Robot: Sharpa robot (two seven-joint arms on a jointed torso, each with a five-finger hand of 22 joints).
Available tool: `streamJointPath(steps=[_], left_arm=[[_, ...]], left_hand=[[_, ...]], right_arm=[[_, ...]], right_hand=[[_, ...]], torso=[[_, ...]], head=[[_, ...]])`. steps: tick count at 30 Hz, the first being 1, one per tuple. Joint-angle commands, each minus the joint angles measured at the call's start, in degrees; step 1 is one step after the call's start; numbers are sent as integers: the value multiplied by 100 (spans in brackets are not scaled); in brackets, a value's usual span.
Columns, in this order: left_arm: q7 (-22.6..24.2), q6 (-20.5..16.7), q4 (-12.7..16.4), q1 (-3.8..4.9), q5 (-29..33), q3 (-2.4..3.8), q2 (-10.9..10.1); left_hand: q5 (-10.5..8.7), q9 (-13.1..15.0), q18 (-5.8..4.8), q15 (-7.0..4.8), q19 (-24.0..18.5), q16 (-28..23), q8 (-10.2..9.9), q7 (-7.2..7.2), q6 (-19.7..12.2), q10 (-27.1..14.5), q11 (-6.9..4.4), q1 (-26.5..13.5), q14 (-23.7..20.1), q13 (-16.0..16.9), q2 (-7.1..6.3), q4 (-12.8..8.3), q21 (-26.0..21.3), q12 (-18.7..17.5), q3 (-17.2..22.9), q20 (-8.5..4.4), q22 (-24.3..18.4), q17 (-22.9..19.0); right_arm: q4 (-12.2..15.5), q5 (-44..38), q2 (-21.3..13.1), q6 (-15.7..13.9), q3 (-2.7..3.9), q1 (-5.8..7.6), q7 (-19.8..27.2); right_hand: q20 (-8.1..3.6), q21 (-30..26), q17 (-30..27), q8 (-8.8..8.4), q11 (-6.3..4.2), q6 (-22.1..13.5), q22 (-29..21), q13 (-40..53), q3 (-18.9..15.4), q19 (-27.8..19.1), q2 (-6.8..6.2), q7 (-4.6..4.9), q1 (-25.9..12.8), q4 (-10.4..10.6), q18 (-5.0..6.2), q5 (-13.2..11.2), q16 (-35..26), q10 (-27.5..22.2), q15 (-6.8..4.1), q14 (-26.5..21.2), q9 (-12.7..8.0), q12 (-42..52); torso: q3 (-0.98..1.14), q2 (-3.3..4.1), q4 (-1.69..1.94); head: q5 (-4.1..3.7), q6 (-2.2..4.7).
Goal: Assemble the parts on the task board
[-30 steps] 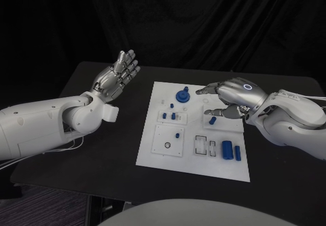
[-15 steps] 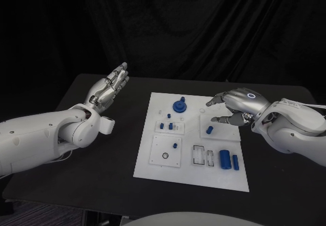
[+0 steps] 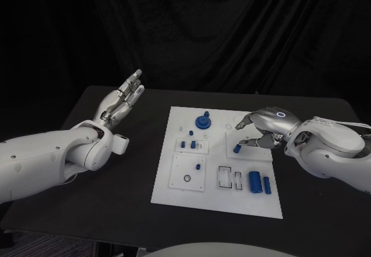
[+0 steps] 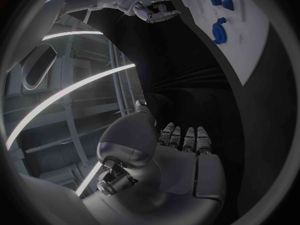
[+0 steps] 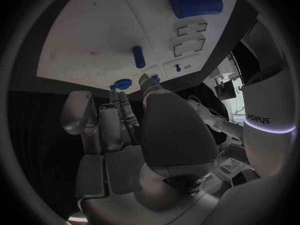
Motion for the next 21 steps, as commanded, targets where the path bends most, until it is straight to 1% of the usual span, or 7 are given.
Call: streamJointPath(steps=[1,5,8,12,17,21], left_arm=[[755,-72,2,-20,-102,5,11],[753,-20,5,-34,-85,5,11],[757,11,0,-43,-67,5,14],[769,48,-5,-53,9,5,16],[794,92,-9,-61,53,5,19],[833,166,-13,-67,112,5,22]], left_hand=[[-19,-6,-89,-816,-14,-21,11,48,-22,-12,37,55,7,-9,4,-1,-35,-38,28,-552,-5,-9],[-16,-8,-96,-786,-14,-21,8,57,-28,-11,48,77,7,-9,7,-3,-35,-38,41,-526,-5,-9],[-2,-12,-97,-725,-14,-21,4,74,-40,-12,79,127,7,-9,16,-2,-35,-38,81,-464,-5,-9],[13,-11,-94,-701,-14,-21,5,89,-35,-12,95,160,7,-9,10,-6,-35,-38,103,-435,-5,-9],[27,-14,-89,-678,-14,-21,2,112,-46,-12,114,189,7,-9,-2,-5,-35,-38,123,-407,-5,-9],[64,-24,-73,-631,-14,-21,-8,110,-109,-12,133,241,7,-9,-29,-2,-35,-38,155,-341,-5,-9]], right_arm=[[9,-6,27,304,2,-45,-140],[-37,-6,79,347,2,-92,-15],[-61,-6,107,335,2,-121,52],[-93,-6,140,347,3,-145,96],[-142,-6,174,374,3,-155,108],[-184,-6,208,402,3,-162,114]], right_hand=[[1,53,14,4,-14,55,829,13,-34,29,-17,3,-80,-10,-66,-42,39,122,-18,27,4,35],[-10,-3,-60,-26,-26,43,813,17,-35,11,-17,-2,-95,-18,-56,-51,-11,213,-29,6,-2,14],[-17,-20,-83,-72,-34,-5,808,16,-33,2,-21,-5,-97,-26,-54,-57,-31,263,-36,-3,-19,-23],[-20,-30,-104,-120,-26,-54,805,5,-40,-3,-44,4,-113,-21,-54,-78,-47,257,-34,-9,-37,-98],[-19,-27,-109,-132,-23,-63,805,1,-40,-2,-52,8,-116,-19,-55,-91,-51,250,-32,-10,-41,-127],[-17,-28,-111,-139,-16,-46,805,1,-9,-2,-37,14,-52,-55,-56,-82,-53,266,-28,-8,-41,-178]], torso=[[0,7,-1],[0,11,2],[-2,15,-2],[-2,14,0],[-2,14,2],[0,16,5]], head=[[-20,-6],[-22,-3],[-13,-2],[-17,-28],[-33,-59],[-35,-76]])
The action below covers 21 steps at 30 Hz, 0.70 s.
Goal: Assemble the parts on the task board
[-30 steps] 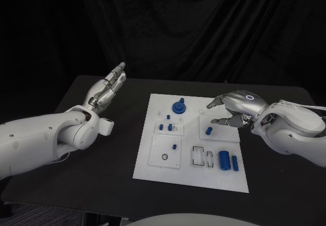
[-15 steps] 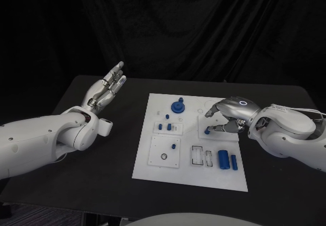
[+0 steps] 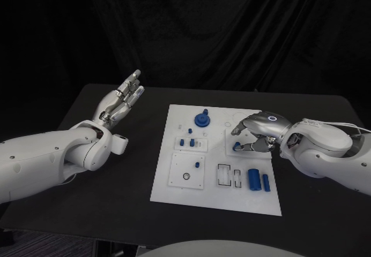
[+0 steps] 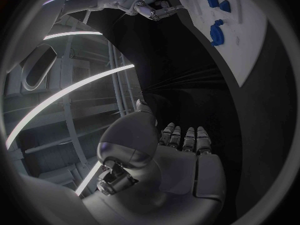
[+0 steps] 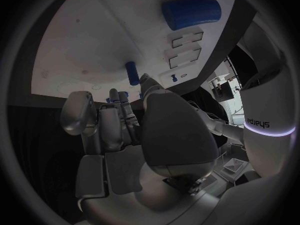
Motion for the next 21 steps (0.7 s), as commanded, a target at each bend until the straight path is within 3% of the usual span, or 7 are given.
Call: streamJointPath(steps=[1,4,6,10,12,21], left_arm=[[854,176,1,-15,157,5,14],[893,235,-2,-22,241,5,16],[917,283,-4,-27,283,5,15],[936,340,-2,-35,316,5,13],[937,370,-2,-41,327,5,12],[933,454,1,-62,342,5,-1]], left_hand=[[54,-20,-30,-624,-14,-21,-21,3,-136,1,44,100,8,-5,-17,-6,-35,-38,58,-283,-6,-5],[84,-49,51,-579,-10,-21,-48,-28,-310,0,66,129,8,-5,-47,4,-31,-38,94,-159,-1,-5],[79,-73,88,-526,-3,-21,-72,117,-425,0,166,112,8,-5,-89,8,-25,-38,104,-80,5,-5],[78,-78,72,-426,-3,-21,-77,244,-441,0,296,92,8,-5,-128,7,-25,-38,125,-1,4,-5],[72,-78,34,-306,-4,-21,-77,380,-441,0,437,74,8,-5,-145,9,-27,-38,144,81,3,-5],[67,-78,35,-119,-5,-21,-77,516,-441,0,580,39,8,-5,-169,9,-27,-38,173,279,2,-5]], right_arm=[[-34,-11,30,103,3,-21,39],[-56,-10,57,118,3,-30,47],[-67,-10,76,122,3,-38,56],[-85,-10,111,139,3,-51,80],[-93,-10,128,146,3,-58,111],[-113,-10,151,171,3,-70,190]], right_hand=[[-15,-18,-10,-27,26,-12,805,-2,28,-1,21,3,51,-68,-56,23,-25,53,-27,-6,-6,-61],[-15,-19,-12,-22,26,12,805,0,39,-1,29,3,75,-87,-56,49,-26,76,-26,-5,-3,-79],[-16,-6,-7,-10,24,56,808,4,53,5,46,1,100,-109,-58,76,-22,114,-28,-1,6,-99],[-23,23,5,11,8,140,816,11,76,19,75,-13,142,-163,-63,169,-12,203,-39,11,23,-138],[-33,62,23,26,-4,204,827,16,105,35,109,-29,178,-211,-69,276,3,284,-51,23,38,-162],[-107,217,79,97,-104,522,865,26,240,101,174,-138,235,-332,-94,457,44,730,-138,72,110,-274]], torso=[[-1,3,2],[-4,1,-3],[-5,1,2],[-2,1,-1],[-2,0,-1],[-3,2,2]], head=[[-4,-17],[1,-26],[-4,-33],[-4,-45],[-4,-50],[-6,-65]])
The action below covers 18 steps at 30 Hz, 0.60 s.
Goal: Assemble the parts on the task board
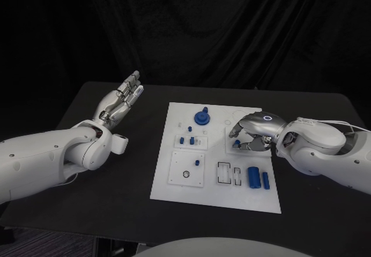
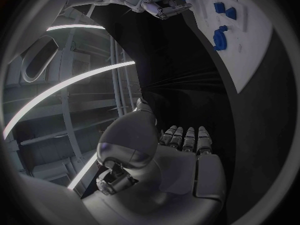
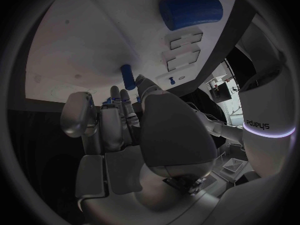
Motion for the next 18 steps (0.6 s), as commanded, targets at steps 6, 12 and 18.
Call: streamJointPath(steps=[6,12,18], left_arm=[[938,171,9,-17,70,5,-5],[935,191,6,-23,70,5,-8],[919,216,2,-28,71,5,-9]], left_hand=[[11,-5,58,-56,-9,-21,-31,112,0,-4,111,-20,8,-7,-42,7,-27,-38,49,139,1,-7],[21,-5,60,-24,-8,-21,-31,118,0,-4,126,-18,8,-7,-44,5,-26,-38,57,173,1,-7],[93,-5,71,-18,-6,-21,-31,129,0,-4,135,22,8,-7,-44,-2,-24,-38,86,188,3,-7]], right_arm=[[-30,-12,20,106,2,-20,99],[-39,-12,34,63,2,-21,118],[-18,-12,8,-26,2,-22,127]], right_hand=[[-83,101,13,42,-92,236,878,-16,244,41,-16,-98,179,-114,-105,182,24,422,-115,85,63,-171],[-146,145,8,93,-171,433,889,-28,519,58,-52,-172,295,-188,-111,101,10,726,-180,98,144,-295],[-198,163,-18,107,-226,595,893,-26,1042,71,-195,-221,347,-272,-117,-186,-28,1033,-233,112,257,-493]], torso=[[1,-1,-2],[4,-4,-3],[4,0,-2]], head=[[2,-30],[1,-62],[16,-77]])
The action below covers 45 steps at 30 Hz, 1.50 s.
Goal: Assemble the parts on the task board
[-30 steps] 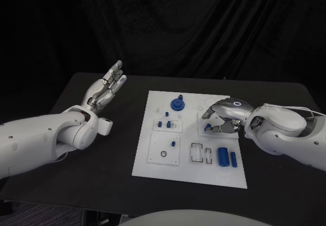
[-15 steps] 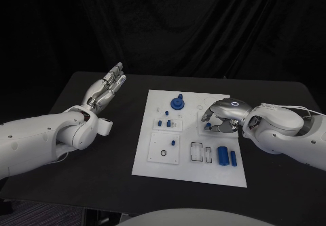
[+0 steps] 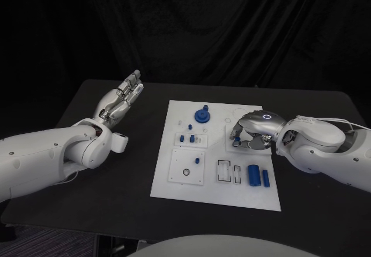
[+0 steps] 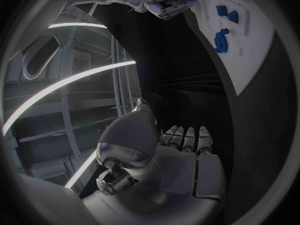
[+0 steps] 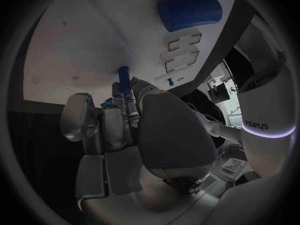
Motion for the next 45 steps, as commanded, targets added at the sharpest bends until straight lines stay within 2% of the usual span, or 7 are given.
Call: streamJointPath(steps=[1,8,18,24,33,38,45], left_arm=[[915,96,3,-13,31,5,0],[869,133,-10,-17,32,5,4],[798,202,-24,-22,32,5,18],[764,237,-33,-24,32,5,29],[738,293,-45,-26,32,5,55],[717,322,-47,-26,32,5,59],[680,352,-37,-26,32,5,65]], left_hand=[[83,-6,71,-14,3,-21,-31,65,-2,3,64,61,8,-9,-40,-9,-23,-38,59,60,3,-9],[382,-6,68,-10,7,-21,-31,87,-2,3,76,208,8,-9,-57,-7,-20,-38,123,60,6,-9],[513,-6,66,-3,11,-21,-31,112,-2,3,84,292,8,-9,-57,-7,-16,-38,157,64,9,-9],[606,-6,58,17,13,-21,-31,130,-2,3,97,352,8,-9,-54,-6,-15,-38,180,75,10,-9],[604,-3,52,29,15,-21,-28,143,6,3,108,365,8,-9,-56,-2,-14,-38,183,81,11,-9],[611,-1,47,44,16,-21,-26,153,15,3,117,376,8,-9,-51,-1,-13,-38,188,88,12,-9],[621,5,21,92,18,-21,-20,196,34,3,157,396,8,-9,-44,1,-12,-38,195,108,13,-9]], right_arm=[[21,-13,-28,-83,4,-12,37],[114,-13,-95,-122,4,-9,3],[281,-13,-193,-199,5,59,-22],[421,-13,-264,-260,5,197,-13],[715,-13,-321,-309,5,455,4],[945,-13,-245,-281,5,564,50],[1147,-159,57,-47,6,596,120]], right_hand=[[-51,18,-27,40,-37,80,892,18,127,0,-61,-17,6,-39,-61,-25,-47,118,-54,130,37,-43],[-84,8,-51,73,-84,192,890,32,272,-2,-114,-57,-57,-74,-59,-69,-77,298,-89,131,115,-85],[-112,4,-72,92,-120,268,889,46,368,-1,-132,-89,-87,-117,-60,-184,-105,423,-119,133,179,-120],[-132,-41,-151,121,-150,347,877,59,412,-12,-136,-118,-103,-145,-51,-265,-173,517,-144,119,233,-138],[-175,-95,-224,174,-209,474,861,91,446,-21,-134,-167,-94,-203,-42,-345,-252,679,-194,114,322,-134],[-185,-97,-215,165,-215,464,860,96,460,-18,-139,-167,-70,-233,-43,-361,-251,691,-202,122,336,-147],[-192,-121,-217,120,-200,402,855,99,486,-20,-134,-145,-54,-267,-42,-350,-262,678,-198,130,347,-185]], torso=[[0,1,0],[-2,0,-2],[0,-1,-3],[-2,-1,-2],[-3,-1,1],[-5,0,-3],[-6,-1,1]], head=[[7,-11],[27,-52],[50,-97],[69,-126],[76,-139],[118,-201],[221,-308]])
